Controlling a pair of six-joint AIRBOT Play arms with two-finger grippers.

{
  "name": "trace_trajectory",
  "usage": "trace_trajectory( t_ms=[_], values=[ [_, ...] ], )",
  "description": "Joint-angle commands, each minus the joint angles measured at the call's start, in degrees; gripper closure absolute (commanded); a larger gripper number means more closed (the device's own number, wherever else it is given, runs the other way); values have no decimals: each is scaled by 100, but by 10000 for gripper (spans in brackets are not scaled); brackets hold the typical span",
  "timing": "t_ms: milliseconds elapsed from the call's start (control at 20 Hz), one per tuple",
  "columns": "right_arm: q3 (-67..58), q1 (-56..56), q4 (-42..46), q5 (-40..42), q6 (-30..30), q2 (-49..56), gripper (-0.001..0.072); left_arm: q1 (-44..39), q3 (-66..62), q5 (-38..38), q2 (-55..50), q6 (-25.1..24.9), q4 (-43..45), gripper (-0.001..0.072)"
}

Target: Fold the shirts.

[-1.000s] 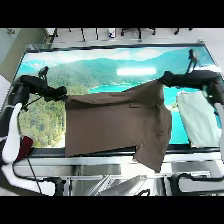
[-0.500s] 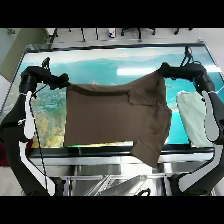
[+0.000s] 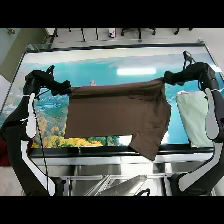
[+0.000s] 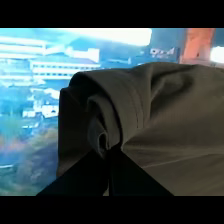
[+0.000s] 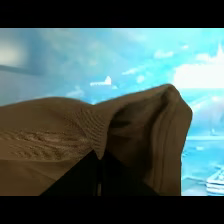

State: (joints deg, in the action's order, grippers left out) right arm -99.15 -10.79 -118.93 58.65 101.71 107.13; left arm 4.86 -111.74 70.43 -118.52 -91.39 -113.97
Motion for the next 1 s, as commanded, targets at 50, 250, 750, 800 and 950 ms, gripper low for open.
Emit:
trace_trajectory(
  t_ms=[50, 250, 750, 800, 950],
  values=[
    [245, 251, 1554, 245, -586, 9, 695, -74, 103, 114, -17, -120, 664, 694],
    [291, 490, 2234, 243, -1060, 44, 695, -114, 103, 57, -17, -133, 949, 694],
    [284, 699, 2227, 240, -1285, 321, 694, -170, 105, 17, -17, -133, 885, 693],
    [286, 697, 2227, 240, -1285, 323, 694, -225, 105, 2, -17, -136, 885, 694],
    [284, 697, 2184, 243, -1285, 321, 691, -402, 94, -39, -17, -136, 887, 693]
  ],
)
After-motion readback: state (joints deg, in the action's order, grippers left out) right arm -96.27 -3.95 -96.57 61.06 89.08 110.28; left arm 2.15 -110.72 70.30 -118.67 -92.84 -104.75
